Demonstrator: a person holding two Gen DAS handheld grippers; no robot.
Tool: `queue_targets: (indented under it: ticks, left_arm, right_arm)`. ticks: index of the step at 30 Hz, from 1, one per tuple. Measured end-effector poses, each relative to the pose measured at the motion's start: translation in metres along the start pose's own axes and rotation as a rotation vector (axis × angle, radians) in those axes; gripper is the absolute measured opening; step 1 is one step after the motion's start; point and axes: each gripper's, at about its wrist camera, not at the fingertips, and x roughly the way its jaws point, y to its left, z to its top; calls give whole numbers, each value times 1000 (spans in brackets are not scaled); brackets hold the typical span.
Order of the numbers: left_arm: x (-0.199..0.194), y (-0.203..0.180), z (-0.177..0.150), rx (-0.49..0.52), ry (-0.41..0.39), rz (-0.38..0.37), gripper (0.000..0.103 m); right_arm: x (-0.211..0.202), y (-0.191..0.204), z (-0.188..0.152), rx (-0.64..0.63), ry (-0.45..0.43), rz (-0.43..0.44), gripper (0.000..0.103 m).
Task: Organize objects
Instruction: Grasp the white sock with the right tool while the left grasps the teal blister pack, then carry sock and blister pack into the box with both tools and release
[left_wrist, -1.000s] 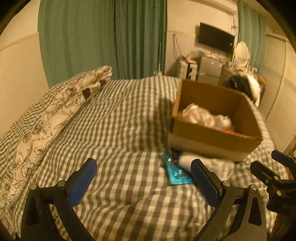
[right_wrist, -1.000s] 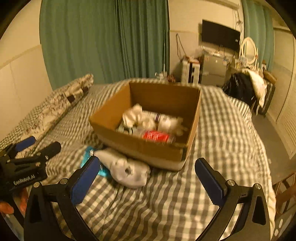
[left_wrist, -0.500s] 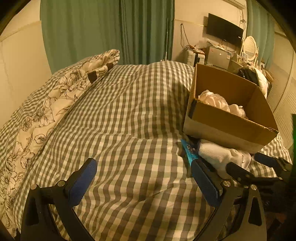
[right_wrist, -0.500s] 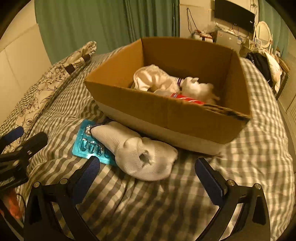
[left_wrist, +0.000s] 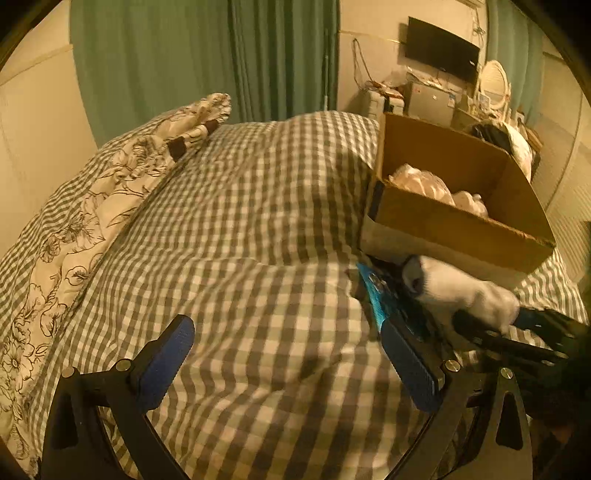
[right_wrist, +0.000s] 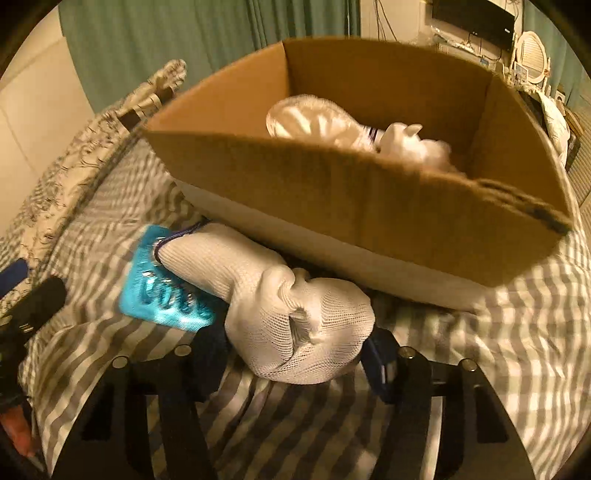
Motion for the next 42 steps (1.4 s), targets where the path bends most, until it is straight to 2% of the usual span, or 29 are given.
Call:
queue_targets:
  ticks: [3,6,8,10,14,17,19,20,21,22,23,25,26,27,30,33,37,42]
  left_arm:
    - [1,-12,-3,42,16,-20,103]
    - [5,-31,-2,87,34,-53,102]
    - [8,-39,2,105,43,-86,100]
    - [13,-50,5,138,52,-87,98]
    - [35,-66,14,170,124,-133,89]
    - [56,-72,19,171,194,-138,76]
    - [66,-73,22,155,215,-153,66]
    - [68,-75,24,149,216,-167,58]
    - [70,-77,24,151,217,-174,45]
    - [72,-81,23,161,220,-171,35]
    - [73,-84,22,172,223,-169,31]
    - [66,-87,18,193,200,-172,30]
    - [62,-89,16,200,188,-181,25]
    - [55,-89,15,202,173,-197,15]
    - [35,-89,13,199,144,-235,10]
    - [15,-89,9,209,106,-218,8]
    - [-13,-82,8,182,73,-244,7]
    - [-59,-73,22,170,-26,-267,6]
  right_arm:
    - [-38,-3,-14,2,-55,57,58]
    - [-74,-13,-21,-13,-122,-7,58]
    - [-88,-24,-22,-1,-143,-13,58]
    - [-102,-35,-22,1,-169,-34,58]
    - [-105,-41,-19,7,-184,-56,58]
    - [-102,-46,-21,18,-176,-47,58]
    - [-97,-46,-21,20,-171,-42,58]
    - [-94,-46,-20,22,-167,-37,58]
    - [-93,-46,-20,24,-163,-35,58]
    - [-91,-47,-20,24,-159,-36,58]
    - [-91,-48,-22,25,-156,-38,58]
    - [-93,-49,-25,28,-156,-40,58]
    - [-94,-48,-25,30,-159,-39,58]
    - [-95,-48,-26,32,-161,-42,58]
    - [-99,-48,-27,27,-164,-55,58]
    - [-107,-46,-29,22,-171,-60,58]
    - [-122,-45,-33,18,-189,-74,58]
    - [-150,-40,-34,5,-234,-92,58]
